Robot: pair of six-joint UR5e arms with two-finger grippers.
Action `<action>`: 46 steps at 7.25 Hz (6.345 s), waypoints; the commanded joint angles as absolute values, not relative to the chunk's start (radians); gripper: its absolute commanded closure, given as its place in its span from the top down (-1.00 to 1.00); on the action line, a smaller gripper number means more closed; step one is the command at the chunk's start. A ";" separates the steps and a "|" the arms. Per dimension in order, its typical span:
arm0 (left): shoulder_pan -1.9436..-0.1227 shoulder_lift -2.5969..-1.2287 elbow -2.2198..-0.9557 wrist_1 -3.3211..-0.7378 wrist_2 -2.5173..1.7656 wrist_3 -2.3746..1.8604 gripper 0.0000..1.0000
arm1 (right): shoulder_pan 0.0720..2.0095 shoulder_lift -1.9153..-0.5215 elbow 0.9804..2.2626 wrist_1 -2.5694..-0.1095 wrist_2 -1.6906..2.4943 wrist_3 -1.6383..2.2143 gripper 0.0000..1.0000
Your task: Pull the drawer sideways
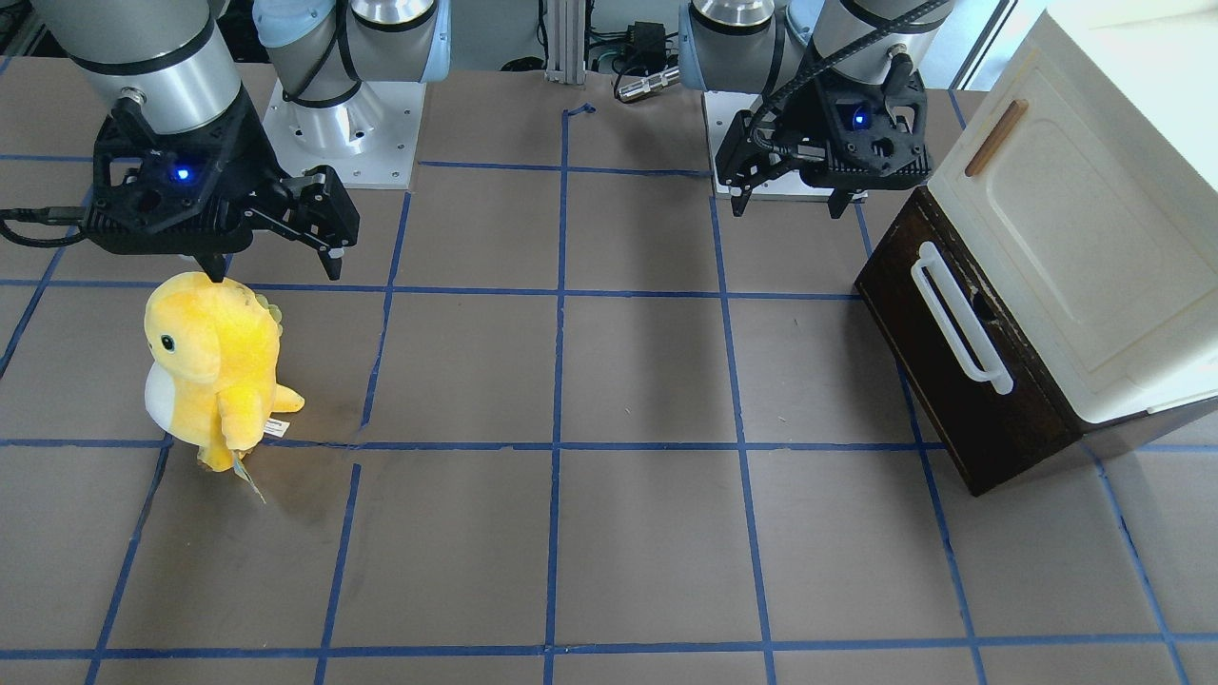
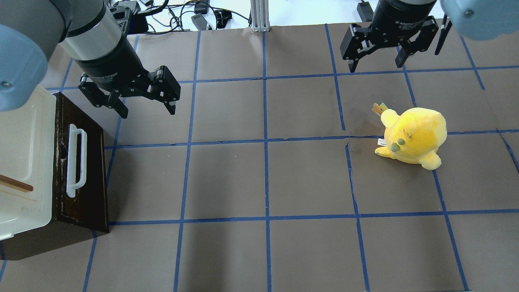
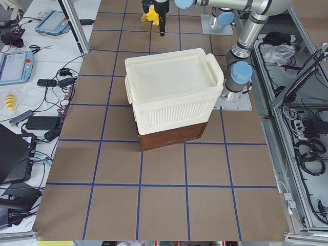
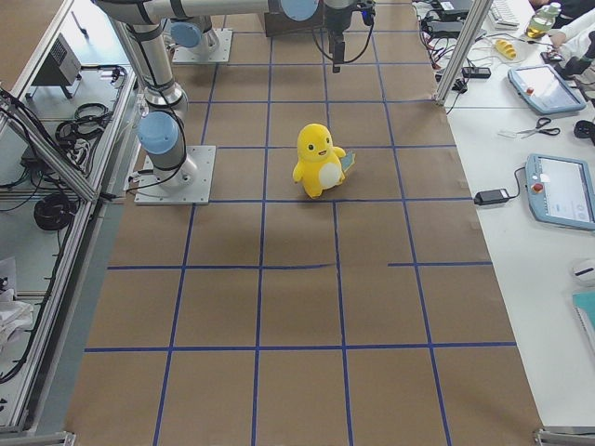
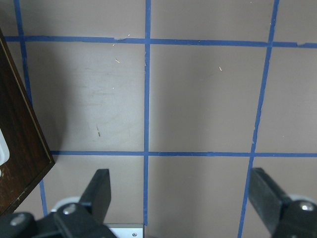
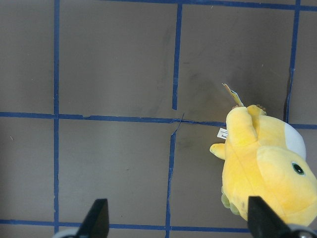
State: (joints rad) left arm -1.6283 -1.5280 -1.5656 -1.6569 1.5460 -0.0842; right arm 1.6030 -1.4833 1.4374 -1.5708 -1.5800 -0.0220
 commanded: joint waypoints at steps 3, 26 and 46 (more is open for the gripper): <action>-1.629 -1.517 -1.577 -1.658 1.548 -0.083 1.00 | 1.603 -1.483 1.437 -1.571 -1.580 -0.023 1.00; -1.637 -1.994 -1.894 -1.721 2.833 -0.607 0.05 | 1.603 -1.483 1.437 -1.571 -1.580 -0.021 1.00; -1.847 -2.011 -1.825 -1.744 2.764 -0.607 -0.55 | 1.603 -1.483 1.437 -1.571 -1.580 -0.021 1.00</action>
State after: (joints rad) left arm -1.8411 -2.0102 -1.8264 -1.7405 2.7655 -0.6076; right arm 1.6030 -1.4834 1.4374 -1.5708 -1.5800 -0.0219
